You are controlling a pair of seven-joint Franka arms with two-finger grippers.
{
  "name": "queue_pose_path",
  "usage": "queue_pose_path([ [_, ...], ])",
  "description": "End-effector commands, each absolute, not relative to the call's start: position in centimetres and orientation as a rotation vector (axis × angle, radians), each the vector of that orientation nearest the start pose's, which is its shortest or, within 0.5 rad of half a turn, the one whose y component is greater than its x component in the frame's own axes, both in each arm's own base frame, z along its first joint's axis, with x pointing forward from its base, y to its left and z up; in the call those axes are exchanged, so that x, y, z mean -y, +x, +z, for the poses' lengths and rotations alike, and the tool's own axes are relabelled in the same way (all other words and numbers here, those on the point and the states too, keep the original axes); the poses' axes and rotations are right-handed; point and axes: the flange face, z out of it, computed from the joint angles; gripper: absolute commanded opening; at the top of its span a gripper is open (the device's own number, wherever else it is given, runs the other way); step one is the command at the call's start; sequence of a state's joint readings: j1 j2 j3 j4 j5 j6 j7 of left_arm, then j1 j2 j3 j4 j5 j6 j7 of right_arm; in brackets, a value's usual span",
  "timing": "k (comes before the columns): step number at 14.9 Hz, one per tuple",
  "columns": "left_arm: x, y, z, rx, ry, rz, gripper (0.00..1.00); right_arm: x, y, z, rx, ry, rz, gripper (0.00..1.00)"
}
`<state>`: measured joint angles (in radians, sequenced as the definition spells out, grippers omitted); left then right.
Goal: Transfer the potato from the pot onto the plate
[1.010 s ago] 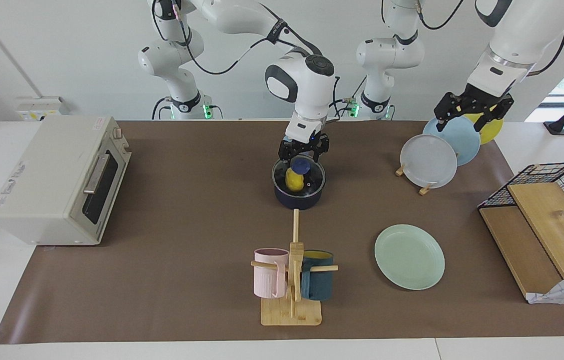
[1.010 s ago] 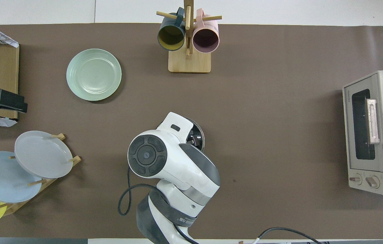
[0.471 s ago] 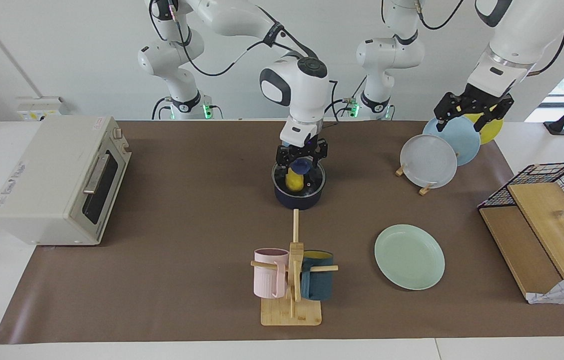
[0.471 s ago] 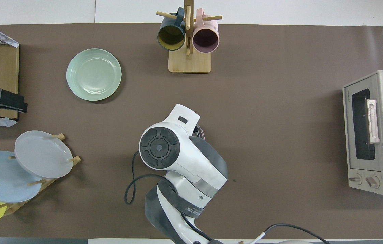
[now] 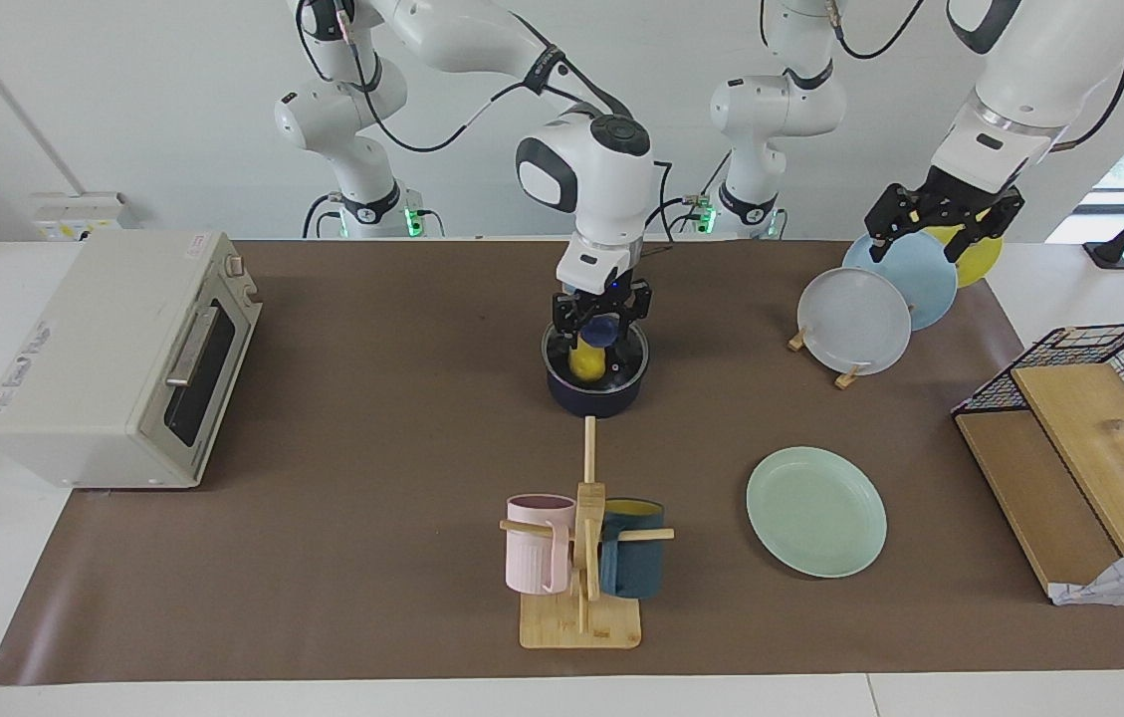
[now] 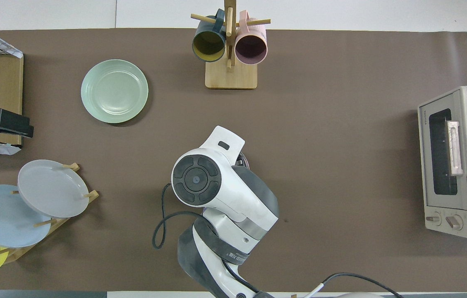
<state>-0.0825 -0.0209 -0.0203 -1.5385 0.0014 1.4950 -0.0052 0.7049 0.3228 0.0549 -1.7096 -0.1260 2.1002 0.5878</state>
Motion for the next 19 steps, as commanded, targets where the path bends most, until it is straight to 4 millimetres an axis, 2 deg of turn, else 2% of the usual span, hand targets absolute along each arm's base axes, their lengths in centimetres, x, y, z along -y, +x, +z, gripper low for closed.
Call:
queue_pose_path([
  [1, 5.2, 53.4, 64.5, -0.155, -3.144, 0.049, 1.0, -44.3, 47.6, 40.6, 0.315, -3.139, -0.212, 0.84],
  [4, 5.2, 53.4, 64.4, -0.153, -3.144, 0.051, 1.0, -44.6, 47.3, 40.6, 0.298, -3.133, -0.22, 0.69],
  [9, 5.1, 53.2, 64.1, -0.15, -3.145, 0.046, 1.0, -44.5, 47.5, 41.0, 0.306, -3.135, -0.22, 0.31],
  [12, 5.2, 53.1, 63.9, -0.153, -3.144, 0.049, 1.0, -44.2, 48.8, 43.9, 0.289, -3.145, -0.226, 0.31],
  [14, 5.1, 53.1, 63.9, -0.16, -3.144, 0.051, 1.0, -43.5, 49.9, 45.9, 0.358, -3.167, -0.186, 0.31],
  [15, 5.1, 53.1, 64.0, -0.16, -3.144, 0.049, 1.0, -42.7, 50.5, 46.0, 0.38, -3.172, -0.177, 0.31],
  [16, 5.3, 53.0, 63.9, -0.16, -3.144, 0.054, 1.0, -40.9, 51.8, 46.1, 0.38, -3.178, -0.171, 0.31],
  [19, 5.9, 52.9, 63.6, -0.17, -3.144, 0.049, 1.0, -33.2, 56.2, 47.4, 0.408, -3.179, -0.142, 0.31],
])
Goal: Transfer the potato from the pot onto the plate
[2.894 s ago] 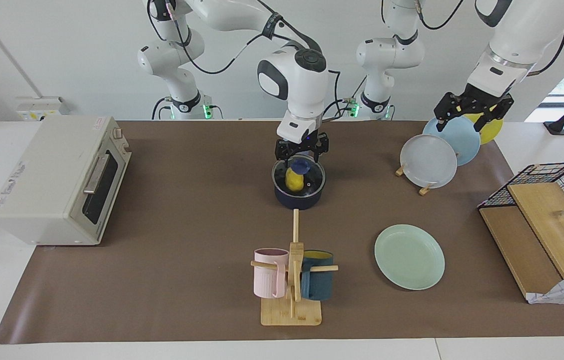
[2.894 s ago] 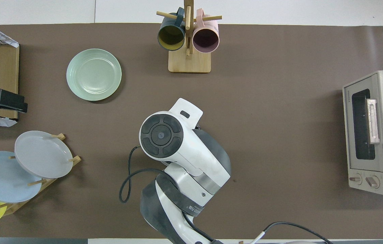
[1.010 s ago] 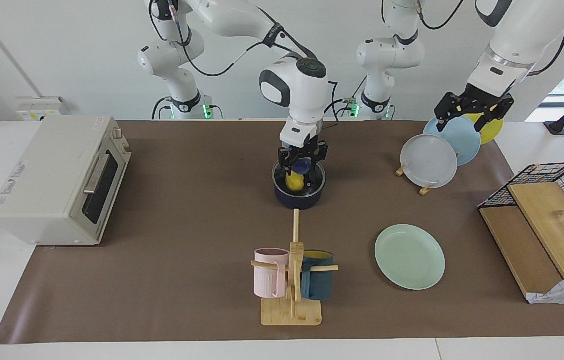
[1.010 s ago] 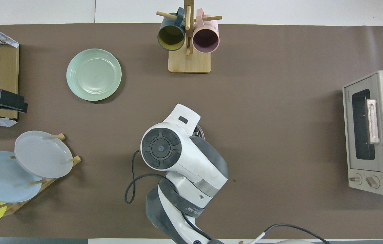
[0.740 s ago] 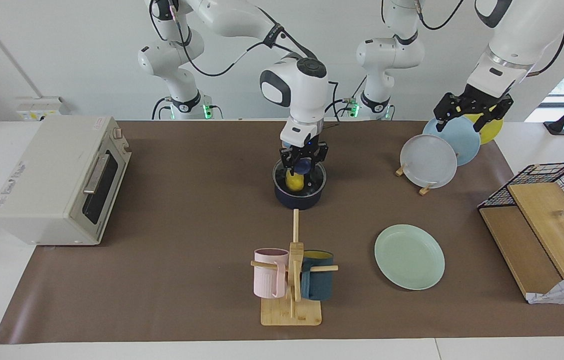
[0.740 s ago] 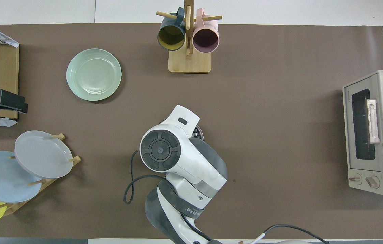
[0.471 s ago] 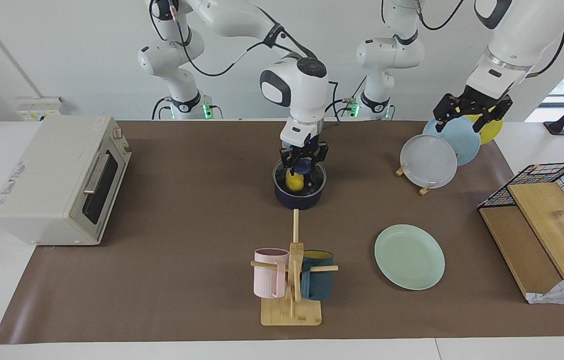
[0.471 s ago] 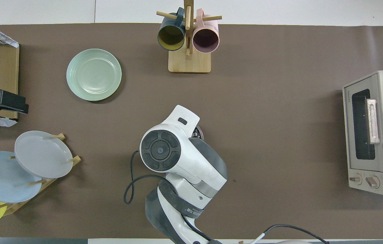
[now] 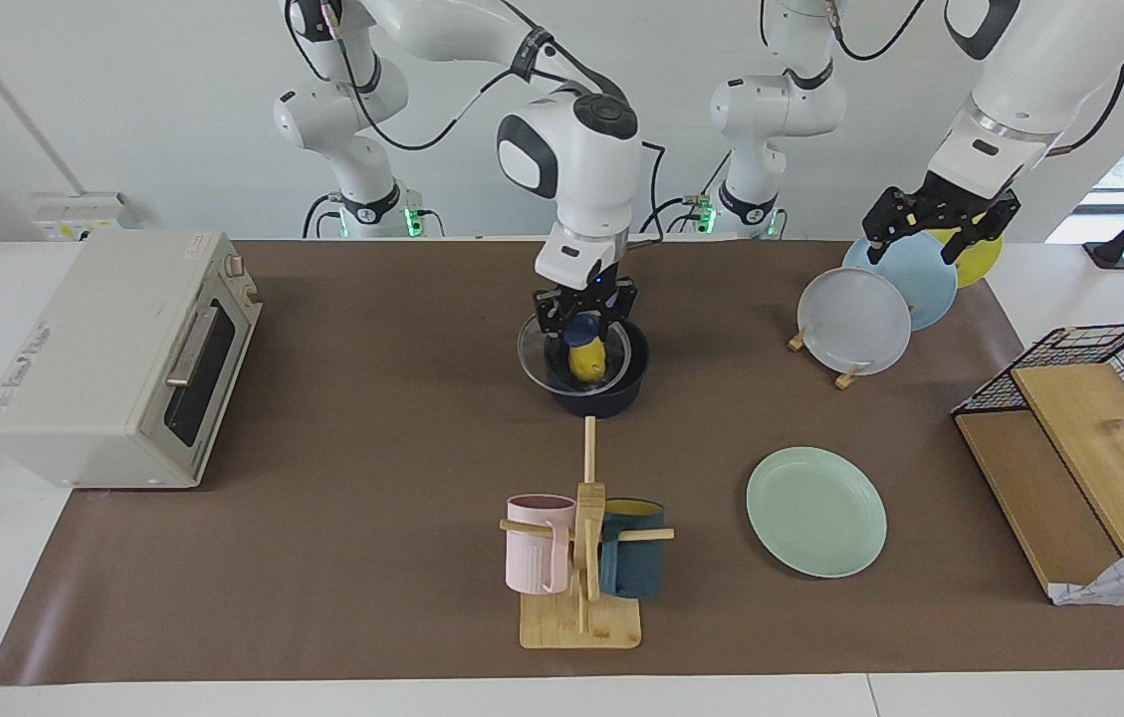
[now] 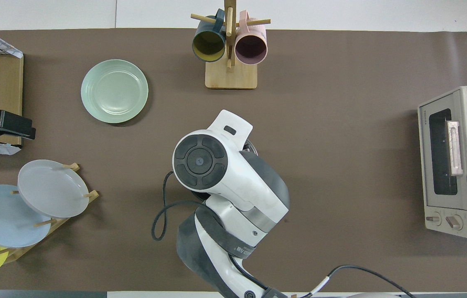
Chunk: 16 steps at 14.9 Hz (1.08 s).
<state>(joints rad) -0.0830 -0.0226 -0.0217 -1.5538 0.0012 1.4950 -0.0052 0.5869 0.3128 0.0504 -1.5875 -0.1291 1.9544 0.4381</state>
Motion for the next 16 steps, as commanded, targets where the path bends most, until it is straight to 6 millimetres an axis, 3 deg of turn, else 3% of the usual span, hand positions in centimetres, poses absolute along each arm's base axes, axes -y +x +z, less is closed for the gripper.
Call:
queue_pose_path([
  [1, 6.2, 53.1, 63.6, -0.169, -3.145, 0.02, 1.0, -31.4, 56.6, 47.5, 0.42, -3.187, -0.124, 0.29],
  [2, 6.8, 53.1, 63.3, -0.143, -3.149, -0.006, 1.0, -29.3, 56.9, 47.3, 0.422, -3.195, -0.098, 0.26],
  [3, 8.9, 52.7, 62.7, -0.121, -3.151, -0.012, 1.0, -26.5, 57.4, 47.3, 0.415, -3.205, -0.08, 0.25],
  [8, 20.9, 51.0, 58.4, 0.021, -3.181, -0.058, 1.0, -12.5, 58.6, 45.1, 0.503, -3.206, 0.053, 0.18],
  [11, 29.7, 49.5, 52.3, 0.144, -3.205, -0.031, 1.0, -7.6, 57.9, 42.5, 0.568, -3.171, -0.011, 0.18],
  [12, 32.0, 49.3, 50.5, 0.176, -3.203, -0.021, 1.0, -7.0, 57.2, 41.0, 0.583, -3.167, -0.051, 0.18],
  [14, 35.2, 49.2, 46.9, 0.228, -3.196, -0.001, 1.0, -5.6, 56.3, 38.5, 0.583, -3.162, -0.14, 0.18],
  [16, 37.2, 48.8, 43.9, 0.233, -3.182, 0.031, 1.0, -4.5, 56.1, 37.9, 0.584, -3.161, -0.167, 0.18],
])
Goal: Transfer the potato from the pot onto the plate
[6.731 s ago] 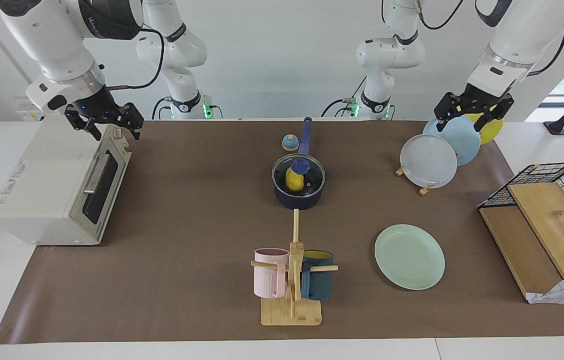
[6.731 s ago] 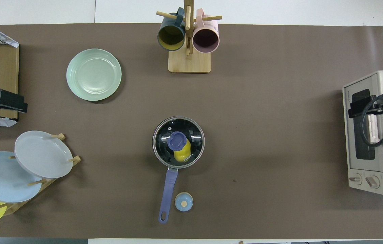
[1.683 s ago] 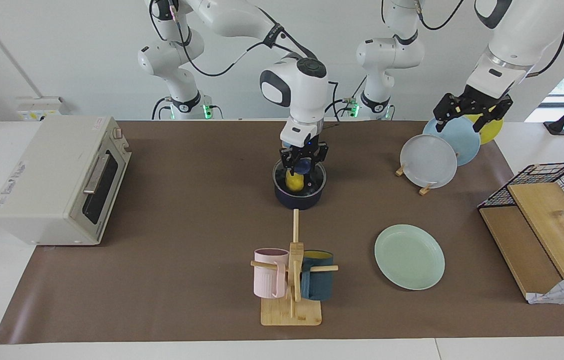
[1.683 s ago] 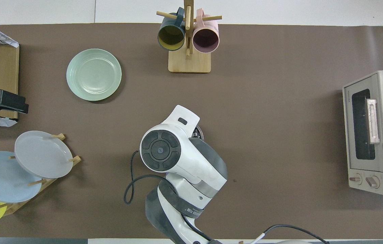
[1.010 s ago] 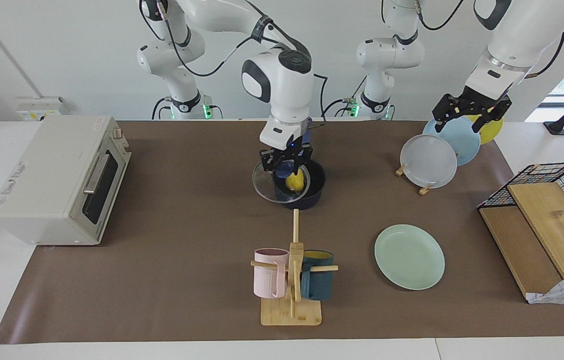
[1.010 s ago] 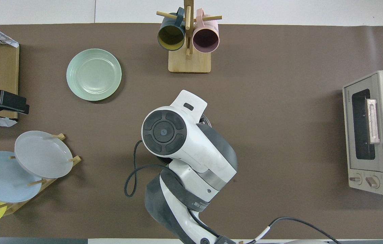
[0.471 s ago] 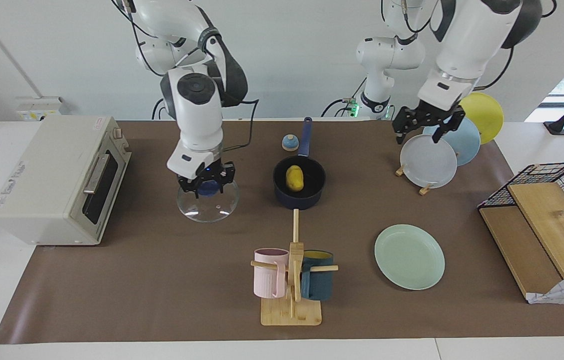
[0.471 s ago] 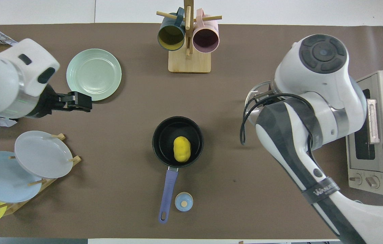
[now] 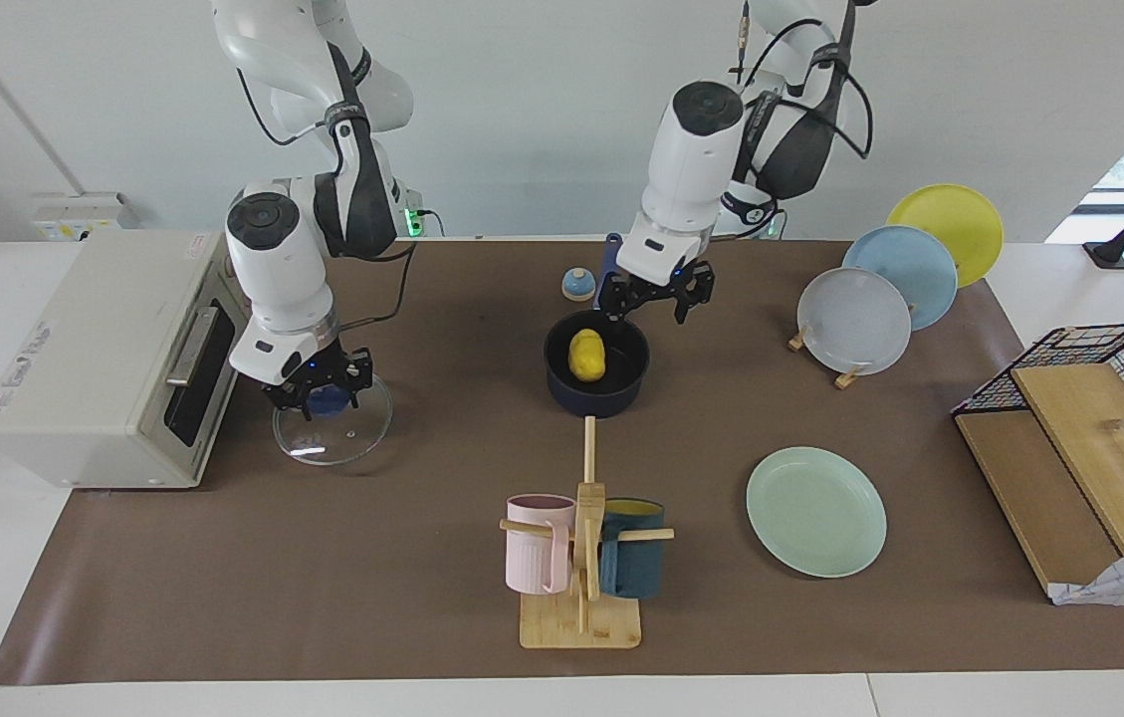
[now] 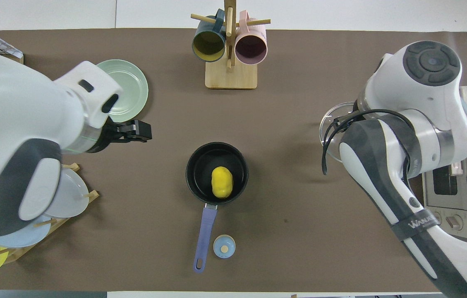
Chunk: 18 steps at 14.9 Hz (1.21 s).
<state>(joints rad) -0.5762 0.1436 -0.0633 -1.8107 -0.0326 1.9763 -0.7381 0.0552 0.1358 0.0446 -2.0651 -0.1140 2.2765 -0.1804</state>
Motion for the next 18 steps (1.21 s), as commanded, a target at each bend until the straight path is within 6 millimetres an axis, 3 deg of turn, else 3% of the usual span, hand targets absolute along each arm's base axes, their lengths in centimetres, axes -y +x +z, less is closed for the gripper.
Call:
queue_pose_path([
  [1, 38.1, 48.5, 42.6, 0.251, -3.178, 0.037, 1.0, -4.3, 56.2, 37.8, 0.575, -3.161, -0.177, 0.18],
  [4, 38.4, 48.1, 39.8, 0.311, -3.175, 0.036, 1.0, -2.6, 56.7, 36.0, 0.503, -3.155, -0.133, 0.18],
  [6, 39.9, 46.9, 37.8, 0.339, -3.171, 0.039, 1.0, -2.8, 56.8, 35.9, 0.486, -3.144, -0.139, 0.18],
  [8, 40.3, 47.1, 35.9, 0.345, -3.163, 0.051, 1.0, -2.2, 57.5, 34.9, 0.472, -3.144, -0.12, 0.18],
  [18, 40.1, 45.4, 34.5, 0.399, -3.108, 0.133, 1.0, -0.9, 58.4, 33.4, 0.415, -3.133, -0.107, 0.18],
])
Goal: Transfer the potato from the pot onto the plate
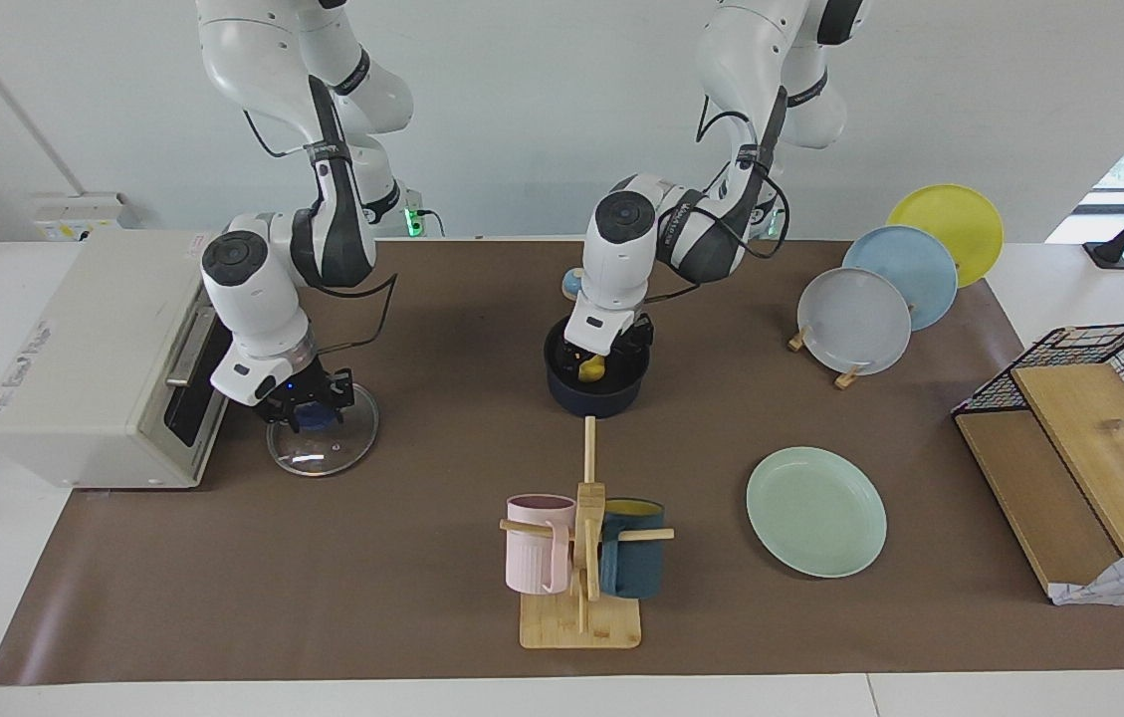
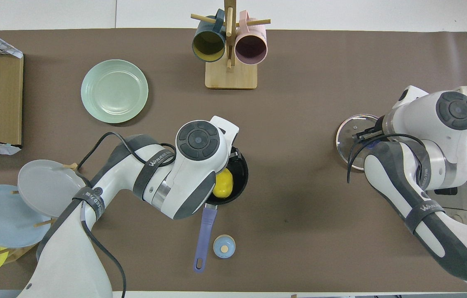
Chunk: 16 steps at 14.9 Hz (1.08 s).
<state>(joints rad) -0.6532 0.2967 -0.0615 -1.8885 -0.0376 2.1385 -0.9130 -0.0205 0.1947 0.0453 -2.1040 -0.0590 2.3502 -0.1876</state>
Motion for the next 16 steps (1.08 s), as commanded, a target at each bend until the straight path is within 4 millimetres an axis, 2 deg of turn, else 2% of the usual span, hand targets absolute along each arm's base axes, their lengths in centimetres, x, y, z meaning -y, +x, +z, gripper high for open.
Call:
queue_pose_path([
  [1, 40.1, 45.3, 34.4, 0.42, -3.11, 0.151, 1.0, -0.8, 58.4, 33.3, 0.405, -3.131, -0.103, 0.18],
  [2, 40.1, 45.3, 34.4, 0.425, -3.112, 0.156, 1.0, -0.9, 58.3, 33.3, 0.389, -3.122, -0.104, 0.21],
  [4, 40.6, 44.7, 34.2, 0.427, -3.108, 0.164, 1.0, -0.9, 58.3, 33.2, 0.382, -3.118, -0.102, 0.36],
  [5, 40.8, 44.4, 34.1, 0.447, -3.105, 0.162, 1.0, -0.9, 58.3, 33.2, 0.382, -3.118, -0.102, 0.55],
  [6, 40.9, 44.3, 34.0, 0.457, -3.105, 0.16, 1.0, -0.9, 58.3, 33.3, 0.377, -3.118, -0.105, 0.86],
  [7, 41.3, 43.8, 33.8, 0.455, -3.105, 0.158, 1.0, -0.9, 58.4, 33.3, 0.375, -3.118, -0.102, 1.0],
  [8, 41.4, 43.7, 33.6, 0.473, -3.104, 0.154, 1.0, -0.9, 58.5, 33.9, 0.375, -3.119, -0.112, 1.0],
  [9, 41.4, 43.6, 33.6, 0.475, -3.104, 0.153, 1.0, -1.2, 59.0, 35.5, 0.375, -3.12, -0.126, 1.0],
  [12, 41.4, 43.6, 33.6, 0.476, -3.105, 0.151, 1.0, -2.0, 59.8, 42.1, 0.313, -3.124, -0.032, 1.0],
  [13, 41.5, 43.6, 33.6, 0.474, -3.107, 0.15, 0.94, -2.1, 59.9, 44.7, 0.257, -3.13, -0.018, 1.0],
  [14, 41.5, 43.6, 33.6, 0.469, -3.108, 0.15, 0.8, -2.2, 60.0, 47.1, 0.211, -3.133, -0.001, 1.0],
  [16, 41.4, 43.7, 33.6, 0.462, -3.108, 0.151, 0.43, -2.1, 60.0, 51.2, 0.121, -3.139, 0.05, 1.0],
])
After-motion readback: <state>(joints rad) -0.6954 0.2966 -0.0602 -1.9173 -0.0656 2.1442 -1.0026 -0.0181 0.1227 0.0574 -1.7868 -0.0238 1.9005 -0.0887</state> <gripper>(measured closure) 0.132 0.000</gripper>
